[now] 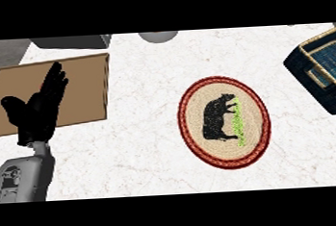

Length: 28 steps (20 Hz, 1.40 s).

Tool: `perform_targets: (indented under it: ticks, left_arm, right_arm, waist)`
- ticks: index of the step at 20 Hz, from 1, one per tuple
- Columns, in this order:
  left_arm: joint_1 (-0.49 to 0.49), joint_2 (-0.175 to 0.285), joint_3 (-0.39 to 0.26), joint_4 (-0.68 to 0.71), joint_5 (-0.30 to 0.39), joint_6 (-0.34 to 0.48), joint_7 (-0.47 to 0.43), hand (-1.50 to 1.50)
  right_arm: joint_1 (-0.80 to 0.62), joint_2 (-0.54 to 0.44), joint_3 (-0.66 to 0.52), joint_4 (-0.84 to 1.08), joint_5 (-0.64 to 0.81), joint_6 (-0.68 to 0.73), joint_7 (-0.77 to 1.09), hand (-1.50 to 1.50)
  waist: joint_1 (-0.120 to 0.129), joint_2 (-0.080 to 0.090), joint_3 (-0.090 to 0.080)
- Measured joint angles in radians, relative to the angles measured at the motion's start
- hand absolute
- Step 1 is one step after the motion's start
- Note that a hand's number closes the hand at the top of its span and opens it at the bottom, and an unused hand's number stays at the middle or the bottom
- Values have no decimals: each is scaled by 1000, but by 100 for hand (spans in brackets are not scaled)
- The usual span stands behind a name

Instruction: Pick the croissant from the placemat and place it in the basket

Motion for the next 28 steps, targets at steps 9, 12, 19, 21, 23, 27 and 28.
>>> perform_targets:
  ticks: [9,12,19,21,23,27,28]
  left_arm:
    - [-11,-3,-4,16,-6,0,-10,0]
    - [-9,-4,-4,17,0,-5,-10,0]
    - [-8,-7,-5,10,-3,-1,-10,0]
    - [-3,-9,-6,11,-3,-1,-13,0]
    - [9,-15,-10,2,-1,-3,-16,0]
    - [-1,-5,-5,-3,-1,-4,-5,0]
    - [4,-9,-10,-11,-3,-2,-1,0]
  right_arm:
    - [-22,-12,-4,61,0,168,41,150]
    - [-15,-20,-12,68,-9,211,34,150]
    - [33,-23,-22,52,-21,201,23,150]
    - [34,-32,-21,49,-20,213,18,150]
    - [51,-39,-19,50,-18,212,11,150]
    - [65,-35,-8,50,-6,222,25,150]
    - [74,-40,-8,52,-7,222,22,150]
  waist:
    - [1,1,1]
    - [4,4,1]
    - [6,5,2]
    - [6,5,2]
    - [8,5,2]
    - [7,5,2]
    - [8,5,3]
